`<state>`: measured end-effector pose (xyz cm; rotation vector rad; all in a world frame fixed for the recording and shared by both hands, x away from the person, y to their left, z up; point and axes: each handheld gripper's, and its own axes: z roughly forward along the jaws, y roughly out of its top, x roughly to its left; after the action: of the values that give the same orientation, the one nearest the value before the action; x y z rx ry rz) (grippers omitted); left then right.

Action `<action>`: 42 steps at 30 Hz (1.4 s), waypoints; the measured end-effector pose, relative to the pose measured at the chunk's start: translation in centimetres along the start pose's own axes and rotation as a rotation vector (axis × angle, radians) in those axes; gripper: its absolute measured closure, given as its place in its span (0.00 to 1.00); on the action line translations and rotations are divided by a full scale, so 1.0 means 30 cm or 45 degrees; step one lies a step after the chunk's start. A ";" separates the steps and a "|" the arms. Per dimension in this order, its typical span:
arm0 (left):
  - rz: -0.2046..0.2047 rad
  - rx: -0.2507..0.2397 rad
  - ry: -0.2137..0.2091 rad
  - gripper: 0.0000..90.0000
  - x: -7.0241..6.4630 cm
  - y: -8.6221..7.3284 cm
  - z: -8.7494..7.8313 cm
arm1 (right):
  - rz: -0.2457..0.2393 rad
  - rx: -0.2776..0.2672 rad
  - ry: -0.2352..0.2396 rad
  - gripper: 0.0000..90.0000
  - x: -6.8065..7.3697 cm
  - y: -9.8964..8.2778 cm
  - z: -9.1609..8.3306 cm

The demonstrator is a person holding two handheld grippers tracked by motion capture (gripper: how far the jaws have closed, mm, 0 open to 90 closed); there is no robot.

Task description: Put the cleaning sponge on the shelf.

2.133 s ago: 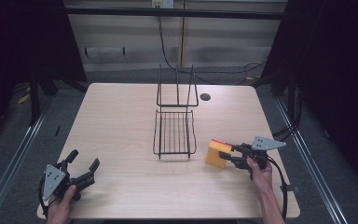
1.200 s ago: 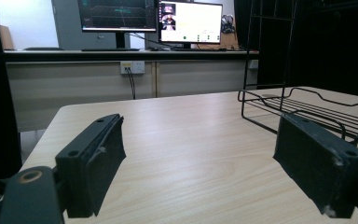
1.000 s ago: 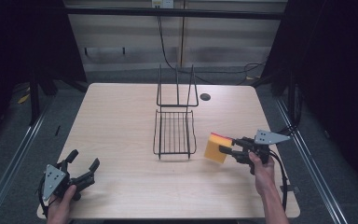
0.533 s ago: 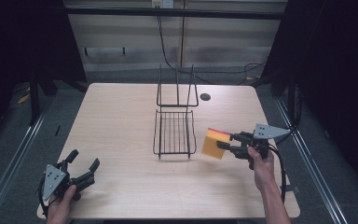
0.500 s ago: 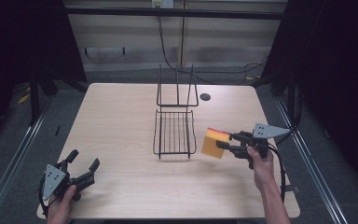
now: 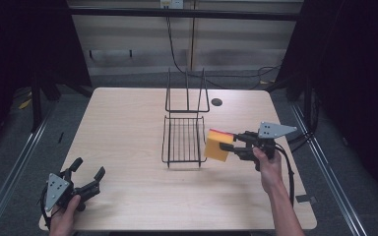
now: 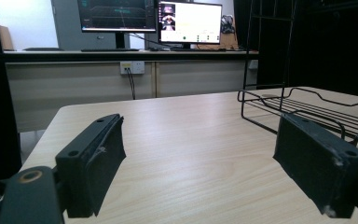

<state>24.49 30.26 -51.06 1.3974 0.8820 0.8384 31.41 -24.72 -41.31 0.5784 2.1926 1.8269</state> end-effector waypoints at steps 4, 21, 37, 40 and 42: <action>0.000 -0.001 0.000 0.17 0.000 0.000 0.000 | -0.015 0.003 0.023 0.66 -0.002 0.006 0.031; 0.001 0.000 0.001 0.17 0.000 0.000 0.000 | -0.045 0.007 0.116 0.66 -0.005 0.063 0.150; -0.004 -0.004 -0.001 0.17 0.000 0.000 0.000 | -0.059 0.047 0.228 0.66 -0.018 0.068 0.281; -0.004 -0.004 -0.002 0.17 0.000 0.000 0.000 | -0.046 0.072 0.254 0.66 -0.030 0.048 0.302; 0.000 -0.001 -0.003 0.17 0.000 0.000 0.000 | -0.034 0.079 0.256 0.66 -0.035 0.037 0.311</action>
<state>24.49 30.28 -51.06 1.3971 0.8800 0.8368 36.41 -16.74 -42.14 0.3893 2.3802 1.8825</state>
